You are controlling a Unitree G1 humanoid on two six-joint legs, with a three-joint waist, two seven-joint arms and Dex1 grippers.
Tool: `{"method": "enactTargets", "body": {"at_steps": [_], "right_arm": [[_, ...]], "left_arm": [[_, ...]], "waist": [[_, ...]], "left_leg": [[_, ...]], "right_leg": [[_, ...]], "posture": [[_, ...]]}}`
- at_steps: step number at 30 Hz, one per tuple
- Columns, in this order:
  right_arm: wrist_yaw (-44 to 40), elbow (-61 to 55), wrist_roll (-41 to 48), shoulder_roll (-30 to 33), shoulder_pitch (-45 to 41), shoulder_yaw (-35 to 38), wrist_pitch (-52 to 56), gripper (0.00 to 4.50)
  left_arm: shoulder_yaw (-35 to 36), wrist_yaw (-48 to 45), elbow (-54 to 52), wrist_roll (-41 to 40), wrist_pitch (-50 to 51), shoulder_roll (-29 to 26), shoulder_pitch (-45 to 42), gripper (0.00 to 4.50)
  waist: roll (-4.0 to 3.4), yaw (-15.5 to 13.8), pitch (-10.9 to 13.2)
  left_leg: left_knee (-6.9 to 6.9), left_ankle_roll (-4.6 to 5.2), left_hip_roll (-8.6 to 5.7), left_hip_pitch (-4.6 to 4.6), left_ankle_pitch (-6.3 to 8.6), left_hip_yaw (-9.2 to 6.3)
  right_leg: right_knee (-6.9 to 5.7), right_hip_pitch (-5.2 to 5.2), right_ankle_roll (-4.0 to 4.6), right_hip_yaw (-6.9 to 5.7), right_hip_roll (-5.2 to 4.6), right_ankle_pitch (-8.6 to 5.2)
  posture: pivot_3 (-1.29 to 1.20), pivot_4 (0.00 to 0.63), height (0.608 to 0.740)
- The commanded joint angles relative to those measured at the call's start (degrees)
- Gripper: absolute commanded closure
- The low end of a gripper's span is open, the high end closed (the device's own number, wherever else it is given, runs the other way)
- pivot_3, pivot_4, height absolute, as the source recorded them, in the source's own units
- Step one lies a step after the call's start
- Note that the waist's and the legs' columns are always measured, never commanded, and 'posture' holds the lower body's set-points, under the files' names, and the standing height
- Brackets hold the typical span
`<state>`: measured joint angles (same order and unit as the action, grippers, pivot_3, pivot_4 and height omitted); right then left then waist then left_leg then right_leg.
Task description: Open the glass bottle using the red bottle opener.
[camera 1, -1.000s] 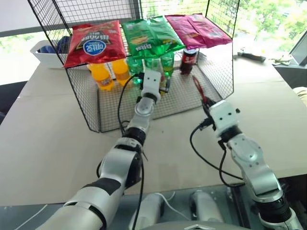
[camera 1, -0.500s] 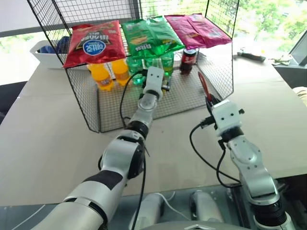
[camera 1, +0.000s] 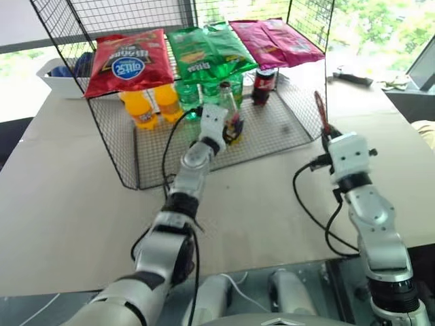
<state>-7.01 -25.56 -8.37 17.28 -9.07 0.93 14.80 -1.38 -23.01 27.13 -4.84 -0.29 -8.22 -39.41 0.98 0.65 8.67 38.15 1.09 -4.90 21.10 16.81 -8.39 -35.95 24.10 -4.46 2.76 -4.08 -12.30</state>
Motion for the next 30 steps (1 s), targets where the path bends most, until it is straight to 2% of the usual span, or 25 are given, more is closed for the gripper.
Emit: {"method": "enactTargets", "body": {"at_steps": [1,5,9,12,19,21,23,30], "right_arm": [[0.1,0.3,1.9,0.7,-2.3,4.1,-1.5,4.5],[0.0,1.4,2.9,0.6,-3.9,5.4,-1.3,4.5],[-0.3,2.0,3.2,0.2,-5.3,4.8,-1.1,4.5],[-0.6,2.6,3.1,0.2,-6.2,3.9,-1.4,4.5],[-0.8,3.2,3.1,0.2,-7.1,3.4,-1.3,4.5],[-0.8,3.2,3.0,0.3,-7.0,3.5,-1.3,4.5],[-0.8,3.1,2.9,0.4,-6.9,3.6,-1.3,4.5],[-0.9,3.6,2.8,0.4,-6.8,3.3,-1.6,4.5]], "left_arm": [[-3.1,-7.9,-20.3,-4.0,7.7,-4.0,6.3,1.69],[-3.0,-14.5,-33.5,-12.0,16.2,-7.5,14.2,1.69],[-3.4,-18.3,-40.4,-14.5,19.9,-11.6,19.7,1.69],[-3.6,-18.8,-42.8,-15.1,20.3,-12.6,22.0,1.69],[-5.1,-18.1,-41.2,-11.2,13.8,-12.0,24.4,1.69],[-5.2,-18.1,-40.8,-10.5,12.0,-12.0,24.8,0.65],[-5.0,-17.9,-40.9,-10.5,10.8,-11.9,25.0,0.08],[-3.3,-16.9,-41.9,-12.6,7.7,-10.5,24.8,0.08]], "waist": [[-0.01,0.3,0.0],[-0.04,0.3,0.0],[-0.04,0.2,0.0],[-0.04,0.1,0.0],[-0.04,0.0,0.0],[-0.04,0.0,0.0],[-0.06,0.0,0.0],[-0.06,0.0,0.0]], "left_leg": [[0.0,0.0,0.01,-0.01,0.0,0.03],[-0.04,-0.02,0.11,-0.04,-0.01,0.15],[-0.01,-0.04,0.11,-0.12,-0.02,0.22],[-0.01,-0.04,0.1,-0.16,-0.02,0.24],[-0.01,-0.04,0.08,-0.14,-0.02,0.24],[-0.02,-0.03,0.08,-0.14,-0.02,0.25],[-0.03,-0.04,0.09,-0.15,-0.02,0.25],[-0.01,-0.04,0.09,-0.17,-0.02,0.26]], "right_leg": [[-0.01,0.02,0.0,0.04,0.01,0.0],[-0.18,0.14,0.01,0.18,0.06,0.0],[-0.28,0.12,0.01,0.25,0.05,0.0],[-0.29,0.09,0.01,0.26,0.06,0.0],[-0.23,0.09,0.02,0.26,0.04,0.0],[-0.23,0.1,0.01,0.27,0.04,0.0],[-0.24,0.1,0.02,0.27,0.04,0.0],[-0.26,0.08,0.01,0.27,0.04,0.0]], "posture": [[0.0,0.15,0.74],[0.0,0.15,0.74],[0.0,0.15,0.74],[0.0,0.15,0.74],[0.0,0.15,0.74],[0.0,0.15,0.74],[0.0,0.15,0.74],[0.0,0.15,0.74]]}}
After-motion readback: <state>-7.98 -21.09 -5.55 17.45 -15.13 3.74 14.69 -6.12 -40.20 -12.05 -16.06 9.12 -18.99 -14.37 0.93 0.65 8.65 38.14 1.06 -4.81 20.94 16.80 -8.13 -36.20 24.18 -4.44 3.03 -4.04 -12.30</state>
